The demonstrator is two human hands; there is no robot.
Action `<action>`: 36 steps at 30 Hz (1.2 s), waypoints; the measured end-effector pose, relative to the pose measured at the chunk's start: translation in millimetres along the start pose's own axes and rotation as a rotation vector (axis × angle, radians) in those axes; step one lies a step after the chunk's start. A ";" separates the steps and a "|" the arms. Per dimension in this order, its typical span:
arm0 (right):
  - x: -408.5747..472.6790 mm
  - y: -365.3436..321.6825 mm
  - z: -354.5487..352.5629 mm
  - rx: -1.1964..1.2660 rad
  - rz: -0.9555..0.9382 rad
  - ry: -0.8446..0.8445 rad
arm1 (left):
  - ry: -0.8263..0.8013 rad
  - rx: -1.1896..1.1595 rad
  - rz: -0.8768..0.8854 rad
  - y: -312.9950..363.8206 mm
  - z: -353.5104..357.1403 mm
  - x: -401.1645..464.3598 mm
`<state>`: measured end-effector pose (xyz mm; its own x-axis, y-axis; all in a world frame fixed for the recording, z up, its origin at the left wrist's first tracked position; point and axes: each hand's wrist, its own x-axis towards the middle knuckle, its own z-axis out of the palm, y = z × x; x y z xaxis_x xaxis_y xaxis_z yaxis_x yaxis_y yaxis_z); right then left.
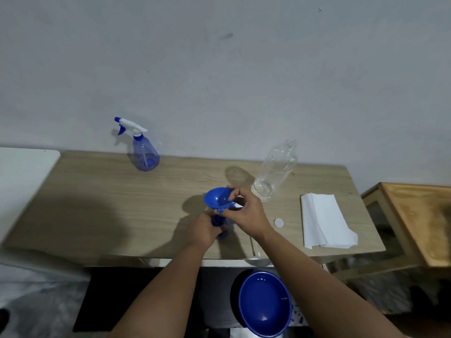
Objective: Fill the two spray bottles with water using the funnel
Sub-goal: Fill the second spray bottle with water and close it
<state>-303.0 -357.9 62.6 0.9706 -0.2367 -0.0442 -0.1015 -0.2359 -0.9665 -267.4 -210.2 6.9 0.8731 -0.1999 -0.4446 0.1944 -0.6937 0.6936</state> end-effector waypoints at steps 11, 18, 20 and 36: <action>-33.5 17.7 -7.1 -0.231 -0.069 -0.131 | 0.068 0.078 -0.053 30.9 -22.3 -36.4; -39.1 45.0 -31.0 -0.221 0.079 0.201 | 0.031 -0.053 -0.037 43.0 -28.9 -51.0; -37.4 49.0 -46.1 -0.208 0.184 0.337 | -0.009 -0.056 -0.023 47.2 -30.3 -53.5; 70.4 5.7 -79.8 -0.101 0.227 0.513 | -0.012 0.043 0.140 28.6 -49.9 -70.5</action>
<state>-252.6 -451.2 74.2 0.6944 -0.7133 -0.0950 -0.3401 -0.2090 -0.9169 -301.0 -181.4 86.4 0.8848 -0.3051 -0.3521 0.0515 -0.6871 0.7247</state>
